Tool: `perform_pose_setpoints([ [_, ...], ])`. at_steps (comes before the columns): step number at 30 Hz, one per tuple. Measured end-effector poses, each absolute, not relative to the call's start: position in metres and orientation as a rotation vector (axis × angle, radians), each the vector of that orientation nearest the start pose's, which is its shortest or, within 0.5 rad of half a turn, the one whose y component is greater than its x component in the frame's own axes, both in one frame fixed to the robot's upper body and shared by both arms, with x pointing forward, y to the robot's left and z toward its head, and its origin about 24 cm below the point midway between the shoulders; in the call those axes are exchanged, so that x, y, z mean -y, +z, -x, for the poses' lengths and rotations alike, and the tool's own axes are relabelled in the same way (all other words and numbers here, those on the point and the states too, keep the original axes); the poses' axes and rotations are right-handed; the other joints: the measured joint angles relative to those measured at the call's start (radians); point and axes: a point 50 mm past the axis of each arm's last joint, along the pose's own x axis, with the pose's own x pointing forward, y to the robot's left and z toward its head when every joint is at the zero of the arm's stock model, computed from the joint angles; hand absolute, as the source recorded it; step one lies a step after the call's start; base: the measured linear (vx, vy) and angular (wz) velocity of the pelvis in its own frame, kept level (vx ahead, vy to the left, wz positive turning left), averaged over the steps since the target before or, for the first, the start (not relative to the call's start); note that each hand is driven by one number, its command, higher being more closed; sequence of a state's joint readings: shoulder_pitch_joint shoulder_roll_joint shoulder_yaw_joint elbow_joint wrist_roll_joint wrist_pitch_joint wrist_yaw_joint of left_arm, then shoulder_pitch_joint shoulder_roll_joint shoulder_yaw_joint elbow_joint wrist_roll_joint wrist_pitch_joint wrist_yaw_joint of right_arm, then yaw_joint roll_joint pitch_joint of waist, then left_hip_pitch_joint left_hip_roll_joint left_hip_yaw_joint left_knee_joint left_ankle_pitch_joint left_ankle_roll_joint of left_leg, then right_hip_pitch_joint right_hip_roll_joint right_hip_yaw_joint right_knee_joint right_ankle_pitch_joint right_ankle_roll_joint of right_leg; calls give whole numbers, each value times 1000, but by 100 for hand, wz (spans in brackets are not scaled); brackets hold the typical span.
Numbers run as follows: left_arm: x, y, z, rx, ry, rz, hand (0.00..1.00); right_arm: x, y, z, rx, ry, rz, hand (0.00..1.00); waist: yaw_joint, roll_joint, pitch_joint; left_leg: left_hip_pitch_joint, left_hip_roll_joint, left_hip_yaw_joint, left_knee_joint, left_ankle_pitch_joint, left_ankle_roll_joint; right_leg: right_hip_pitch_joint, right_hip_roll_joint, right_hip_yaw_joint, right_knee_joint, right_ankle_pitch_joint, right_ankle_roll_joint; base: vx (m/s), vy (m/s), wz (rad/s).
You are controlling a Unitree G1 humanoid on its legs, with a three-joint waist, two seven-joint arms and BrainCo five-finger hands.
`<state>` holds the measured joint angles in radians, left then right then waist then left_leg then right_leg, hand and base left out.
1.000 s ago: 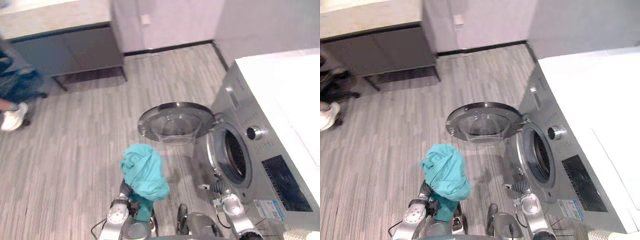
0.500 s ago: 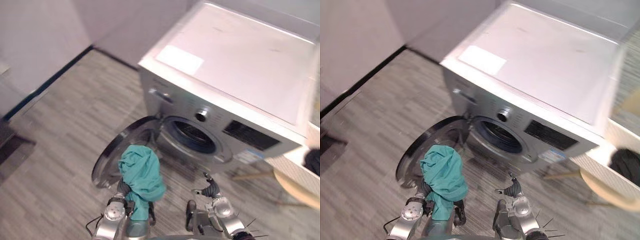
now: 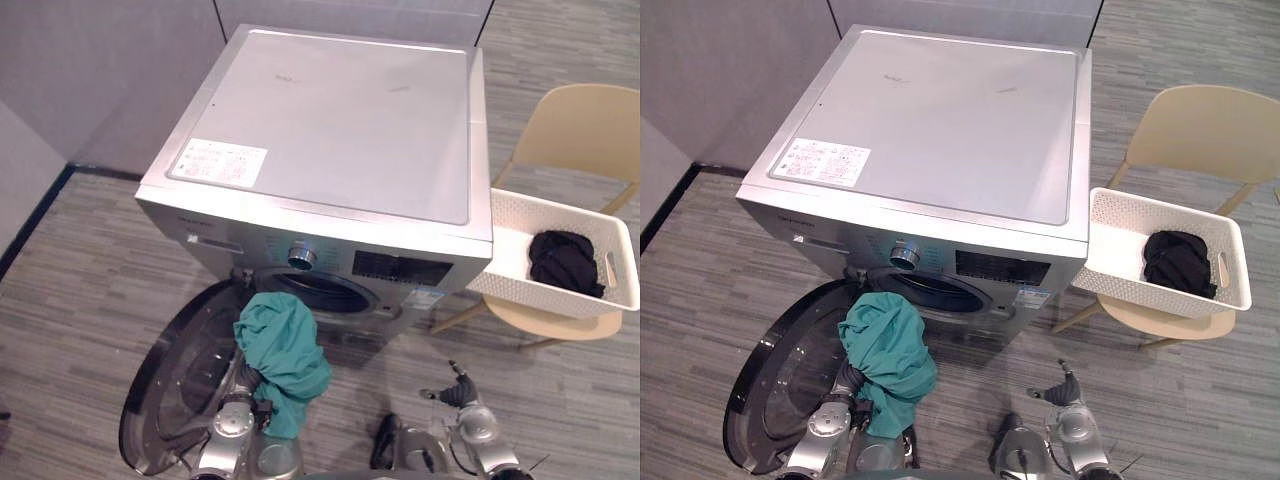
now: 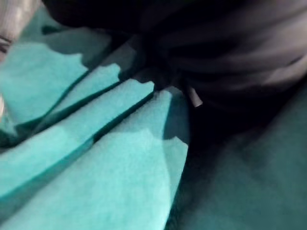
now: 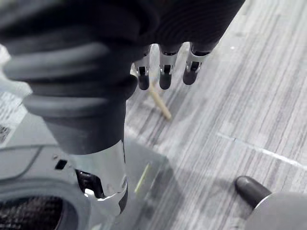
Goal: Pick up the laundry basket with both hands and put the clothes into the washing machine.
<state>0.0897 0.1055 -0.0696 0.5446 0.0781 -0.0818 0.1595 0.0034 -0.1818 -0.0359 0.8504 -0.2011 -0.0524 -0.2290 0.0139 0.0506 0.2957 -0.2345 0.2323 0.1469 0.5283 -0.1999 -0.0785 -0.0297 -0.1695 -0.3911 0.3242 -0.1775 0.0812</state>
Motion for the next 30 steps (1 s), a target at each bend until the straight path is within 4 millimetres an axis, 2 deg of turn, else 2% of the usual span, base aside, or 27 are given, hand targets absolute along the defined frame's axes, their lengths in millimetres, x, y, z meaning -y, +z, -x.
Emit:
perform_pose_setpoints([
  [1, -181, -85, -192, -531, 110, -239, 100, 224, -117, -169, -767, -238, 411, 0, -1, -24, 7, 11, -10, 1, -3, -28, -3, -28, -12, 22, 47, -29, 19, 51, 133, -24],
  [3, -189, -80, -200, -510, 125, -268, 100, 215, -119, -170, -768, -234, 375, 0, 0, -67, 30, -14, -32, 19, 33, -42, 12, -77, -47, 45, 112, -44, 25, -12, 103, -13],
  [5, -190, -78, -203, -505, 128, -273, 100, 215, -117, -173, -760, -241, 361, 0, 1, -69, 52, -50, -32, 22, 95, -63, 22, -120, -62, 68, 171, -52, 24, -91, 129, -18],
  [6, -191, -75, -209, -487, 129, -282, 100, 214, -114, -181, -739, -245, 354, 0, 1, -74, 79, -74, -33, 36, 143, -76, 35, -158, -78, 98, 221, -64, 33, -161, 138, -32],
  [8, -192, -70, -217, -462, 140, -293, 100, 216, -106, -196, -698, -261, 342, 0, 0, -66, 106, -131, -23, 47, 209, -112, 42, -229, -83, 130, 291, -81, 41, -178, 103, -36],
  [10, -192, -58, -237, -412, 158, -287, 100, 215, -94, -217, -637, -277, 331, 0, -3, -67, 135, -255, -10, 46, 322, -170, 63, -378, -94, 176, 419, -117, 49, -231, 86, -27],
  [11, -189, -53, -245, -384, 150, -282, 100, 214, -91, -222, -622, -281, 321, 0, -2, -67, 145, -288, -2, 44, 359, -181, 65, -412, -95, 186, 453, -128, 53, -253, 54, -21],
  [12, -183, -44, -258, -348, 152, -272, 100, 211, -83, -234, -582, -283, 304, 0, 0, -78, 159, -362, 11, 36, 436, -213, 71, -501, -102, 216, 540, -155, 49, -205, 21, -18],
  [13, -182, -41, -262, -338, 160, -271, 100, 209, -79, -238, -565, -284, 299, 0, 0, -83, 163, -393, 13, 34, 467, -223, 69, -536, -107, 224, 574, -165, 46, -252, 16, -14],
  [15, -177, -18, -286, -250, 197, -231, 100, 203, -57, -258, -451, -299, 267, 0, -4, -92, 192, -544, 37, 18, 613, -262, 83, -690, -113, 256, 724, -202, 42, -214, 5, -9],
  [16, -177, -13, -291, -231, 206, -221, 100, 202, -51, -262, -427, -301, 260, 0, -1, -94, 197, -579, 42, 14, 641, -267, 85, -726, -113, 262, 752, -208, 42, -231, -7, -11],
  [17, -173, 6, -303, -164, 230, -181, 100, 197, -34, -273, -346, -310, 238, 0, -1, -96, 209, -686, 50, -8, 722, -281, 93, -827, -114, 274, 835, -225, 37, -188, -8, -5],
  [18, -173, 14, -308, -135, 236, -173, 100, 194, -28, -277, -316, -312, 228, 0, -1, -99, 212, -729, 53, -13, 751, -283, 93, -872, -115, 282, 867, -231, 36, -208, -25, -5],
  [19, -172, 32, -316, -67, 257, -153, 100, 189, -14, -285, -255, -314, 209, 0, 0, -102, 220, -819, 64, -23, 815, -290, 103, -961, -117, 295, 936, -245, 36, -113, -31, -4],
  [20, -170, 39, -319, -41, 257, -146, 100, 187, -9, -288, -232, -318, 200, 0, 0, -103, 224, -850, 65, -27, 838, -293, 104, -994, -118, 300, 962, -250, 35, -128, -53, -5],
  [22, -164, 71, -333, 65, 278, -116, 100, 182, 17, -296, -118, -325, 161, 0, -2, -111, 229, -976, 66, -42, 933, -305, 107, -1129, -125, 333, 1074, -274, 33, -101, -70, -1],
  [23, -163, 78, -335, 88, 282, -112, 100, 182, 22, -297, -95, -326, 157, 0, -2, -111, 229, -998, 67, -45, 951, -307, 109, -1152, -126, 339, 1095, -279, 31, -80, -84, 1],
  [25, -161, 114, -347, 205, 299, -101, 100, 182, 41, -301, -5, -331, 139, 0, -2, -113, 230, -1078, 76, -58, 1018, -313, 110, -1237, -124, 361, 1170, -296, 31, -76, -93, -3],
  [26, -161, 124, -350, 236, 305, -102, 100, 182, 45, -301, 15, -331, 135, 0, -3, -114, 231, -1094, 79, -62, 1034, -315, 111, -1255, -122, 366, 1189, -300, 27, -76, -103, -10],
  [28, -167, 171, -362, 376, 327, -121, 100, 181, 62, -302, 98, -332, 120, 0, -13, -117, 232, -1157, 86, -75, 1083, -318, 109, -1324, -112, 382, 1244, -308, 20, -61, -86, -11],
  [29, -170, 184, -364, 413, 340, -124, 100, 180, 67, -302, 121, -331, 115, 0, -20, -118, 233, -1171, 87, -77, 1089, -318, 109, -1340, -112, 383, 1252, -308, 19, -49, -77, -4],
  [30, -177, 212, -367, 490, 370, -132, 100, 178, 75, -301, 166, -327, 100, 0, -35, -124, 236, -1197, 91, -78, 1098, -318, 108, -1366, -110, 385, 1264, -309, 18, -34, -73, -7],
])
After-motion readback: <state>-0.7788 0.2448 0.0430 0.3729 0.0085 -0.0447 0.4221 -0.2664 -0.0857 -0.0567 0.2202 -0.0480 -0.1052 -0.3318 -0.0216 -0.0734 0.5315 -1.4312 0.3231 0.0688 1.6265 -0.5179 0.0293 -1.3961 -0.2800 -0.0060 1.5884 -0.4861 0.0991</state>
